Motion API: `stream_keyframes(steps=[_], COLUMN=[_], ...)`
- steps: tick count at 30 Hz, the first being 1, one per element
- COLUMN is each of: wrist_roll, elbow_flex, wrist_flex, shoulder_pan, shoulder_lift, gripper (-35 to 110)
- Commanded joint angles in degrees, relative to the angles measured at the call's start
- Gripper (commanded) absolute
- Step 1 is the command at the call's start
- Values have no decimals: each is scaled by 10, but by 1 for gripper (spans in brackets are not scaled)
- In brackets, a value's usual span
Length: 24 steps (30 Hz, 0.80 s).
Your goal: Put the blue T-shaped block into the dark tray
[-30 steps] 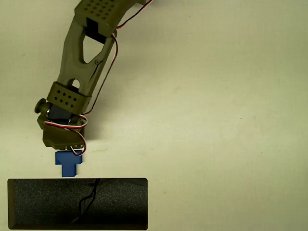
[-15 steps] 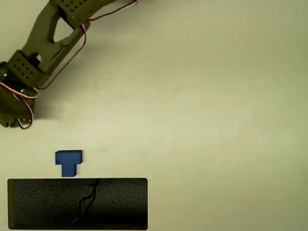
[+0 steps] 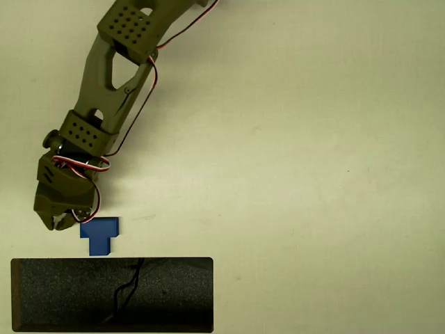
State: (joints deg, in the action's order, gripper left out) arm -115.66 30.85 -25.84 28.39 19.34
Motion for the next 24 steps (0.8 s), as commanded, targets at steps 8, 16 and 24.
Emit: stream_keyframes(steps=[8,16,24], wrist_roll=[17,27,23], elbow_flex=[-10,-18,-25], wrist_flex=[-21,-21,-21], shoulder_pan=[-40,-62,-67], shoulder_lift=[18,11,3], gripper=[0,0,0])
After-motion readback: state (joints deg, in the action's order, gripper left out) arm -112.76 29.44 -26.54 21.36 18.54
